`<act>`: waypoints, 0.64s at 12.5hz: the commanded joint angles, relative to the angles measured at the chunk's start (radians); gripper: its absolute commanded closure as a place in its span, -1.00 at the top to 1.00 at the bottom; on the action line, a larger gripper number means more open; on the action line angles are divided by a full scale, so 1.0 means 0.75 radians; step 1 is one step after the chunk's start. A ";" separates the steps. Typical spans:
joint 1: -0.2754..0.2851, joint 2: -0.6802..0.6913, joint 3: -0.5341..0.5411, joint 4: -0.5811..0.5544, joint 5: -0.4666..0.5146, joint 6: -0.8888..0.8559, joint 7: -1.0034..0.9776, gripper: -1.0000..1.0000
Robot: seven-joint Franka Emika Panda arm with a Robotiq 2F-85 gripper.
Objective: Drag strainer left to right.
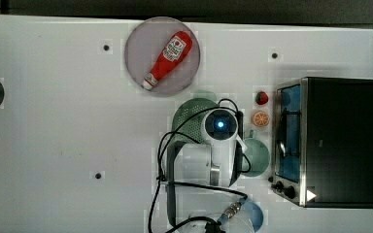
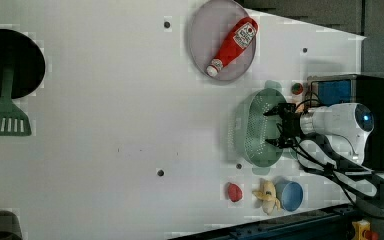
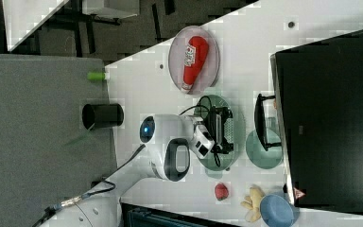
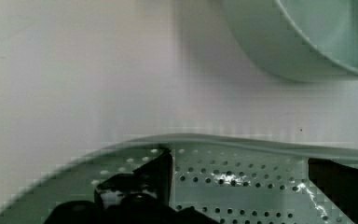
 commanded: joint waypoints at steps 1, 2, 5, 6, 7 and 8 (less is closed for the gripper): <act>0.025 -0.024 -0.063 0.011 0.014 0.011 -0.166 1.00; 0.025 -0.029 -0.064 0.013 0.014 0.015 -0.166 1.00; 0.025 -0.152 -0.009 0.018 0.014 -0.072 -0.218 1.00; 0.025 -0.225 0.018 0.025 0.014 -0.167 -0.291 1.00; 0.025 -0.306 0.038 0.046 0.014 -0.265 -0.377 1.00; 0.025 -0.385 0.050 0.078 0.014 -0.365 -0.490 1.00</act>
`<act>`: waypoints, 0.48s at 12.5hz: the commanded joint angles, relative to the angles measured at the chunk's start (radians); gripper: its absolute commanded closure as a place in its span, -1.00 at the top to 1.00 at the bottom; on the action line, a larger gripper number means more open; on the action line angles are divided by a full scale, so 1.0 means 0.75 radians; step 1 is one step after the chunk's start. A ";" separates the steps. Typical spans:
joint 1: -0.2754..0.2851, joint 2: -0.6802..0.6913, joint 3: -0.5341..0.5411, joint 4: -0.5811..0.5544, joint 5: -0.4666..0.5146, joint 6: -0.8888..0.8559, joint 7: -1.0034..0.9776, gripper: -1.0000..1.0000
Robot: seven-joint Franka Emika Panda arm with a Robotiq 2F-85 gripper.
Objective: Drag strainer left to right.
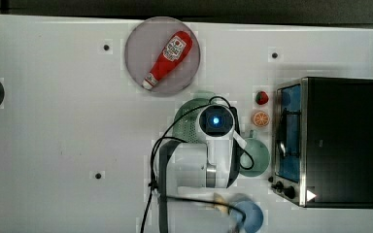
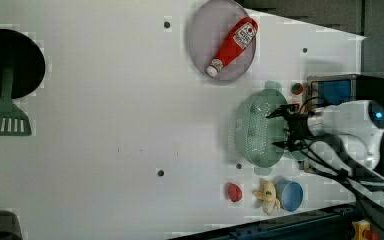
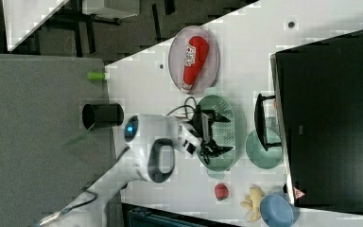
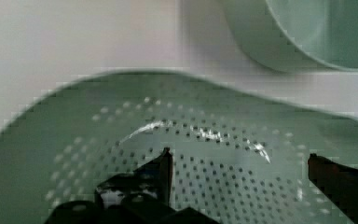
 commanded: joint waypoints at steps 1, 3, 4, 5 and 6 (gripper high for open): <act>0.001 -0.270 0.027 0.127 0.019 -0.238 -0.399 1.00; 0.002 -0.404 0.027 0.235 0.023 -0.455 -0.607 1.00; 0.003 -0.461 0.028 0.297 0.027 -0.573 -0.691 1.00; 0.003 -0.511 0.027 0.361 0.037 -0.701 -0.754 1.00; 0.003 -0.555 0.027 0.428 0.059 -0.814 -0.813 1.00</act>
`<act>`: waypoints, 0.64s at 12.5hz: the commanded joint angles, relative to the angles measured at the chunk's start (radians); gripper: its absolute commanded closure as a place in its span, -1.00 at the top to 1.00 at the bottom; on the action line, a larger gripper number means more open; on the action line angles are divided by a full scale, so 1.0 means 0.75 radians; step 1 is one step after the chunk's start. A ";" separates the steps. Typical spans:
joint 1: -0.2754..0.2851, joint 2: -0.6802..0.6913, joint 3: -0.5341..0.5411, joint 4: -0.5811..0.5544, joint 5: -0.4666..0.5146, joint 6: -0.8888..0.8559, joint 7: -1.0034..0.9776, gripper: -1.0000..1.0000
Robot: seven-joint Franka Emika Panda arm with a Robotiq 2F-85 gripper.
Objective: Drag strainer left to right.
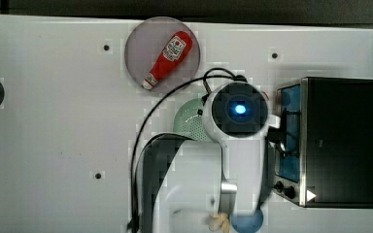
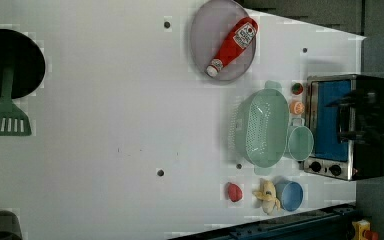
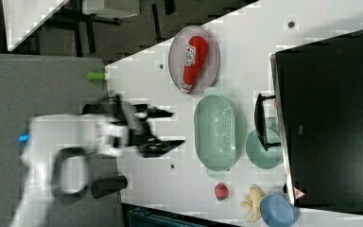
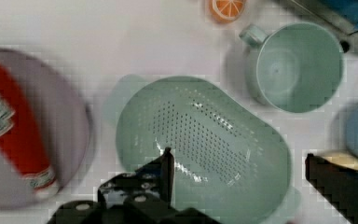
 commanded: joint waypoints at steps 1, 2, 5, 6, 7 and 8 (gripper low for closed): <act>0.000 -0.096 0.012 0.196 0.038 -0.271 -0.325 1.00; 0.002 -0.124 0.016 0.261 0.038 -0.378 -0.368 1.00; 0.004 -0.154 0.028 0.418 0.024 -0.608 -0.425 1.00; 0.004 -0.154 0.028 0.443 0.023 -0.627 -0.439 1.00; 0.004 -0.154 0.027 0.453 0.023 -0.629 -0.441 1.00; 0.004 -0.153 0.024 0.452 0.023 -0.627 -0.440 1.00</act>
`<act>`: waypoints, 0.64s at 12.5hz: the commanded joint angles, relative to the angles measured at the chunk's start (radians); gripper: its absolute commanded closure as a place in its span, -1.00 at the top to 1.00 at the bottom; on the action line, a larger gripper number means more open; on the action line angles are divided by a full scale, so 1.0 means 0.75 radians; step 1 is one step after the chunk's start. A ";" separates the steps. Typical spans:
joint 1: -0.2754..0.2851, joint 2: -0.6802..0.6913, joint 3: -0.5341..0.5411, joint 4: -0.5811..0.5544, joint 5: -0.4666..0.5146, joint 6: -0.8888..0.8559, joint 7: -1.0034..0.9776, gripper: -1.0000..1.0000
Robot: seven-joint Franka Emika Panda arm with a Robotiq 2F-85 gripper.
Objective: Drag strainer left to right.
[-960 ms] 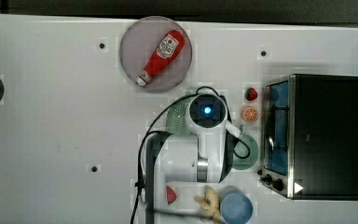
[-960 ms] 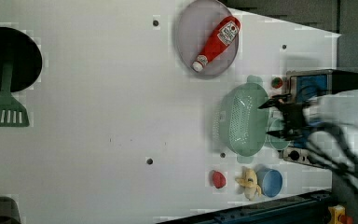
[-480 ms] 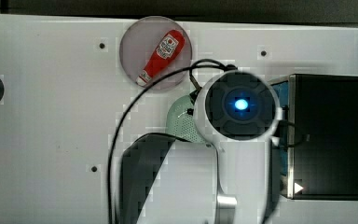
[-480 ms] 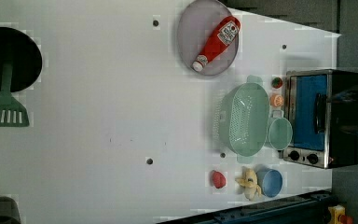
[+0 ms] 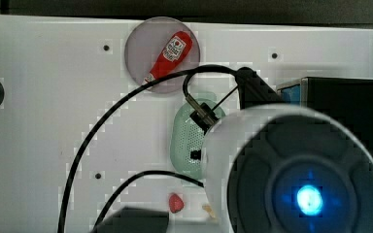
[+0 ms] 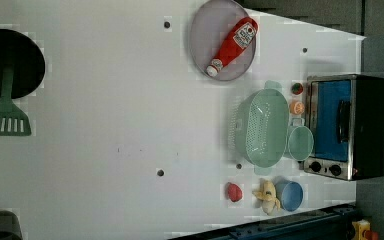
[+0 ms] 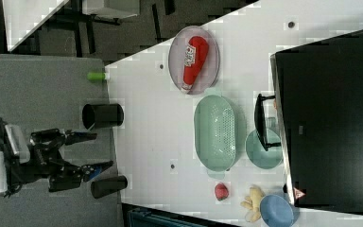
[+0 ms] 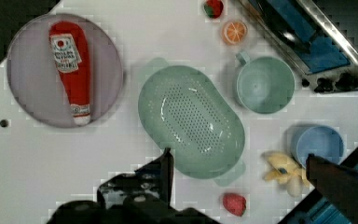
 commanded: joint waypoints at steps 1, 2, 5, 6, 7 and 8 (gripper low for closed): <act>-0.020 0.068 -0.003 -0.015 0.013 -0.043 -0.088 1.00; -0.020 0.073 -0.002 -0.015 0.013 -0.043 -0.088 1.00; -0.020 0.085 -0.002 -0.016 0.013 -0.043 -0.088 1.00; -0.020 0.089 -0.002 -0.016 0.013 -0.043 -0.088 1.00; -0.020 0.094 -0.002 -0.016 0.013 -0.043 -0.088 1.00; -0.020 0.097 -0.002 -0.016 0.013 -0.043 -0.088 1.00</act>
